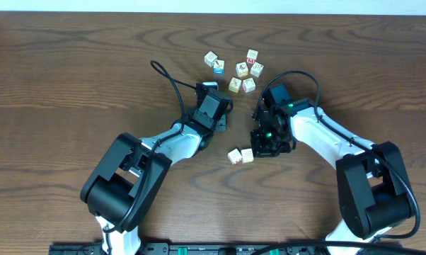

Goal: Lift 3 blocks

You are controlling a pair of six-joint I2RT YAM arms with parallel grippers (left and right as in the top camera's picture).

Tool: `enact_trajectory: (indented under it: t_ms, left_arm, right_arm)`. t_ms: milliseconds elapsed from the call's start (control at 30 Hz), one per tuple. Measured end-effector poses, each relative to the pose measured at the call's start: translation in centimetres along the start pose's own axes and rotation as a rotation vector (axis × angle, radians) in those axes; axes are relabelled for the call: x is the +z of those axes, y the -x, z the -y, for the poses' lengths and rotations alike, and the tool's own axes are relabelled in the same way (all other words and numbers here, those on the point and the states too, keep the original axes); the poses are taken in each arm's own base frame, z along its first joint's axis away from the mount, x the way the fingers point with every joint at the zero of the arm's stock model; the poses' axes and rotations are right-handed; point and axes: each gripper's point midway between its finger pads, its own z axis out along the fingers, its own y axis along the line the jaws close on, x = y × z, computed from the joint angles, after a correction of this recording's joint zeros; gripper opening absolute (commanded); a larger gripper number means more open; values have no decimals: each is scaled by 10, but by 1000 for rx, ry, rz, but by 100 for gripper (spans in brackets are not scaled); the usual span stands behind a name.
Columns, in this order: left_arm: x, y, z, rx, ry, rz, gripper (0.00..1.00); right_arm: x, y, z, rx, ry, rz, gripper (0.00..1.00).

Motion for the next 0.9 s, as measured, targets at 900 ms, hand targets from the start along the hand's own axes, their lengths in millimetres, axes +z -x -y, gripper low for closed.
enact_trajectory:
  t_ms: [900]
  left_arm:
    - [-9,-20,14,74,31,-66,8]
  right_arm:
    - [0,5,-9,20,52,17,6]
